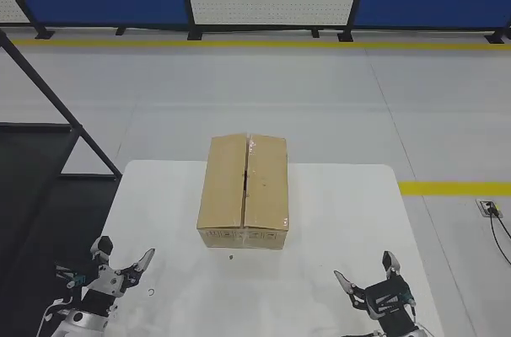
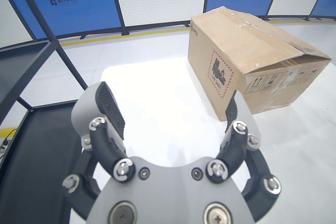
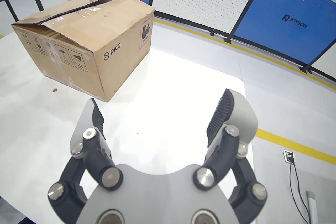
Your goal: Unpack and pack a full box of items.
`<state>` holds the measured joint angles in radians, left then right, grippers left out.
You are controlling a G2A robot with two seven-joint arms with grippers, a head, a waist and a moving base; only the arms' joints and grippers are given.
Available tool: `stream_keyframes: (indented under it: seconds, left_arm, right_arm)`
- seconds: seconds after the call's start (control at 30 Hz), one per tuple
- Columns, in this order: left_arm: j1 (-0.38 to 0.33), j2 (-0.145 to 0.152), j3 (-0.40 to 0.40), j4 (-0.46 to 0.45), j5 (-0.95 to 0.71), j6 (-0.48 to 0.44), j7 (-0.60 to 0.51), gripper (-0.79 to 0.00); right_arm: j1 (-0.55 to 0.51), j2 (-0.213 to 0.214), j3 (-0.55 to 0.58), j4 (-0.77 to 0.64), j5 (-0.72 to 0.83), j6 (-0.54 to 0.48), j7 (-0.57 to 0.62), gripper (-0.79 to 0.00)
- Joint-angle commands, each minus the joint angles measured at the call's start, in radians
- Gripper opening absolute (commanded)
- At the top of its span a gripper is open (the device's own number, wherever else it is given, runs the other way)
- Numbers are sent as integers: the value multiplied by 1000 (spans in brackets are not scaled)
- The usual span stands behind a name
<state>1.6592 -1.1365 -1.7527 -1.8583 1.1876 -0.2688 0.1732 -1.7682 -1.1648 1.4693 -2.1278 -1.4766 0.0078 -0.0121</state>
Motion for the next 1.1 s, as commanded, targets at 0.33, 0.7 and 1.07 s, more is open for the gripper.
stream_keyframes:
  seconds: [0.33,0.7,1.07]
  left_arm:
    - [-46,-3,11,15,-31,27,-13,0]
    - [-339,2,84,210,-85,-77,-133,0]
    - [-384,-2,108,244,-124,-58,-168,0]
  right_arm:
    - [25,-3,-28,-9,17,-22,-4,0]
    - [156,-23,-140,-7,-20,39,63,0]
    - [175,-29,-146,-1,8,55,83,0]
